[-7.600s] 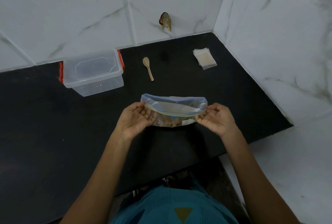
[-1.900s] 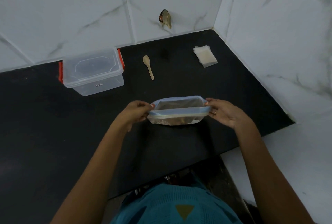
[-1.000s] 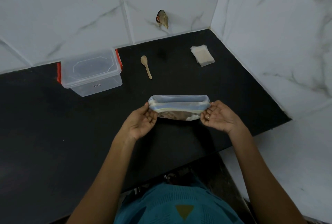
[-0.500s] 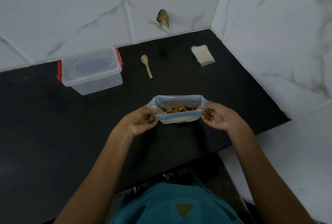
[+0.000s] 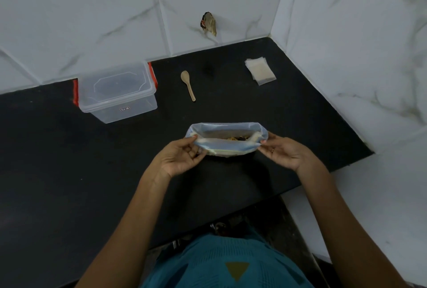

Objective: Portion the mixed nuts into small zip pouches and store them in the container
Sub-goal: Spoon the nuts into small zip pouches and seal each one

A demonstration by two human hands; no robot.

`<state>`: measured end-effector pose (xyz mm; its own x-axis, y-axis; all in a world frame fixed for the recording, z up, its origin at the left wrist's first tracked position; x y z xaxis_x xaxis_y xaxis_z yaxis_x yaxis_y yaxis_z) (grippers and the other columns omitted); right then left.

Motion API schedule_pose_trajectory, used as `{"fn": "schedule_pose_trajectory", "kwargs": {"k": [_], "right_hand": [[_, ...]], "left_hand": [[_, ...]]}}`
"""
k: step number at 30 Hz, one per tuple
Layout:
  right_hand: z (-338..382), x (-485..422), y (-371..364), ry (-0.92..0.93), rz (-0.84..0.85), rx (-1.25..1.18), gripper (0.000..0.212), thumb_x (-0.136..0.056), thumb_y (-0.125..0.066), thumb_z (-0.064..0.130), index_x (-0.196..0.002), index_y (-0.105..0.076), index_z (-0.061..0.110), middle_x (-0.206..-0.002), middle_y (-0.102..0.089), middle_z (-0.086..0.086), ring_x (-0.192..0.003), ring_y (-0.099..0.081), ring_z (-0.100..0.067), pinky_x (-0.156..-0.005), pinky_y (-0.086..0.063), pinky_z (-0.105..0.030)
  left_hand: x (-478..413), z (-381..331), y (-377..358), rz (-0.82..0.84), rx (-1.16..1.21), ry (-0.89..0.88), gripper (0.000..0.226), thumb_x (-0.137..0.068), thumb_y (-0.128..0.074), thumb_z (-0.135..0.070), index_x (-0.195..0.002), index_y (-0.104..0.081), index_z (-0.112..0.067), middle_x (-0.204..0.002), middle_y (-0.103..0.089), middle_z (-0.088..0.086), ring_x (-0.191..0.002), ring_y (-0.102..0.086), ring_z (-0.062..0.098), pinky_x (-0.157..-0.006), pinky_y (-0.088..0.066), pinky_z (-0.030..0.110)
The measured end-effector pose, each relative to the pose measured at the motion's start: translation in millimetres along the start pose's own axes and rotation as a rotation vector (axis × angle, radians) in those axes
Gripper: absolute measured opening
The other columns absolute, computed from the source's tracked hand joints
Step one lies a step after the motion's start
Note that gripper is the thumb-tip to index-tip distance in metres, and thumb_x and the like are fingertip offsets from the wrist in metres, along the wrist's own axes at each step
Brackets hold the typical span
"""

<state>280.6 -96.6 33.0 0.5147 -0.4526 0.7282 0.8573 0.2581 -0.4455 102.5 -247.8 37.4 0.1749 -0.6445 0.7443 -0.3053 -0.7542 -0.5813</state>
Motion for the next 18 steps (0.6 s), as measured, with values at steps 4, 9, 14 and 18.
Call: {"fn": "schedule_pose_trajectory", "kwargs": {"k": [4, 9, 14, 18], "right_hand": [[-5.6, -6.9, 3.4, -0.02, -0.016, -0.208, 0.022, -0.089, -0.037, -0.011, -0.097, -0.054, 0.001, -0.094, -0.059, -0.019, -0.087, -0.059, -0.026, -0.055, -0.057, -0.034], [-13.1, -10.4, 2.3, -0.014, -0.028, -0.273, 0.029, -0.081, -0.038, -0.015, -0.101, -0.05, 0.002, -0.102, -0.055, -0.026, -0.096, -0.054, -0.037, -0.091, -0.039, -0.056], [-12.6, -7.9, 3.4, 0.003, -0.015, -0.292, 0.025, -0.086, -0.038, -0.012, -0.097, -0.051, 0.007, -0.104, -0.057, -0.023, -0.101, -0.055, -0.034, -0.095, -0.036, -0.054], [-15.0, -7.3, 3.7, 0.017, -0.001, -0.312, 0.021, -0.087, -0.041, -0.01, -0.097, -0.053, 0.003, -0.1, -0.058, -0.019, -0.092, -0.059, -0.028, -0.084, -0.045, -0.046]], "left_hand": [[0.9, -0.4, -2.3, -0.023, 0.165, -0.03, 0.02, -0.088, -0.041, 0.007, -0.1, -0.055, -0.001, -0.097, -0.057, 0.017, -0.103, -0.057, 0.023, -0.086, -0.051, 0.03], [-1.5, 5.5, -5.0, -0.086, 0.299, -0.072, 0.031, -0.088, -0.032, 0.012, -0.109, -0.052, 0.001, -0.133, -0.044, 0.02, -0.126, -0.044, 0.027, -0.106, -0.037, 0.024], [-2.2, 5.2, -6.3, -0.121, 0.036, -0.09, 0.03, -0.086, -0.052, 0.0, -0.113, -0.053, -0.012, -0.115, -0.054, 0.011, -0.106, -0.054, 0.024, -0.09, -0.046, 0.038], [-4.0, 8.9, -8.4, -0.127, -0.011, -0.109, 0.022, -0.089, -0.049, 0.002, -0.099, -0.054, -0.017, -0.104, -0.053, 0.01, -0.092, -0.055, 0.021, -0.087, -0.045, 0.041]]}}
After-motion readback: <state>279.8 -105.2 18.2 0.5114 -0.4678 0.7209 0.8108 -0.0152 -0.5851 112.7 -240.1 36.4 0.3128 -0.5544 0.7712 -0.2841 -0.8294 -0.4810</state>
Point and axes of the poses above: each hand's wrist, its own x-axis away from the middle knuckle, its own y-axis out of the back of the hand, z = x × y, the point moved 4 cm from there along -x, towards the middle knuckle
